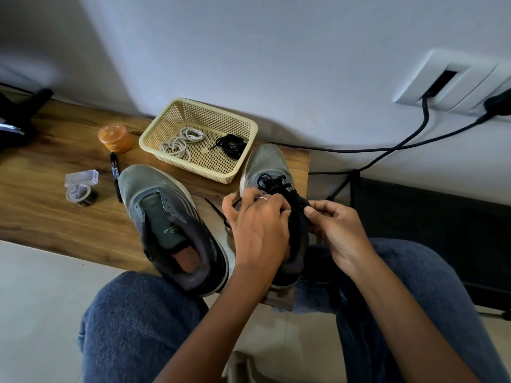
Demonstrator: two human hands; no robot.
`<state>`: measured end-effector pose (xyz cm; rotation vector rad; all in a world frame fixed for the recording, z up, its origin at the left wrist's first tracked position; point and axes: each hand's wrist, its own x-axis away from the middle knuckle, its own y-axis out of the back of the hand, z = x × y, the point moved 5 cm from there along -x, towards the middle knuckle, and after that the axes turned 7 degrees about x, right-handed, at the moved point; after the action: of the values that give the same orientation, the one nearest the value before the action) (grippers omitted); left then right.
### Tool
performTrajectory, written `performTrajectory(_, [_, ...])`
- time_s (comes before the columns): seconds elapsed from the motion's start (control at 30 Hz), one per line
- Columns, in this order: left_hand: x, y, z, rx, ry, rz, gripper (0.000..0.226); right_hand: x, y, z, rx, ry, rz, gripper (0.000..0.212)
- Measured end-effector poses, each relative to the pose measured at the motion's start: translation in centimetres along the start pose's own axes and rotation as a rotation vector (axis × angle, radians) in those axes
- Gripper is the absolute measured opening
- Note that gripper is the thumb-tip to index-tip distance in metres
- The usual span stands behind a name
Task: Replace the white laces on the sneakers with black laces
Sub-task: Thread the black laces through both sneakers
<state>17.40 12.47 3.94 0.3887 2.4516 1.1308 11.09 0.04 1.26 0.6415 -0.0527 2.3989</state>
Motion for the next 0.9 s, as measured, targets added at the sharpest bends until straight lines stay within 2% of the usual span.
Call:
performTrajectory(0.1, [-0.1,-0.4,0.5,0.117,0.084,0.039,0.002,0.0,0.1,0.1,-0.004,0.024,-0.007,0.012])
performTrajectory(0.53, [-0.1,-0.2,0.4,0.113,0.111,-0.069,0.005,0.5,0.1,0.7,0.077,0.155,-0.010,0.017])
performTrajectory(0.63, [-0.2,-0.3,0.5,0.109,0.098,-0.077,0.003,0.7,0.2,1.3,0.241,0.298,-0.010,0.021])
performTrajectory(0.8, [-0.2,-0.7,0.7,0.122,0.093,-0.080,0.002,1.3,-0.1,2.1,0.609,0.611,-0.092,0.015])
performTrajectory(0.9, [-0.2,-0.8,1.0,0.128,0.098,-0.079,0.001,1.5,-0.3,2.2,0.696,0.744,-0.124,0.016])
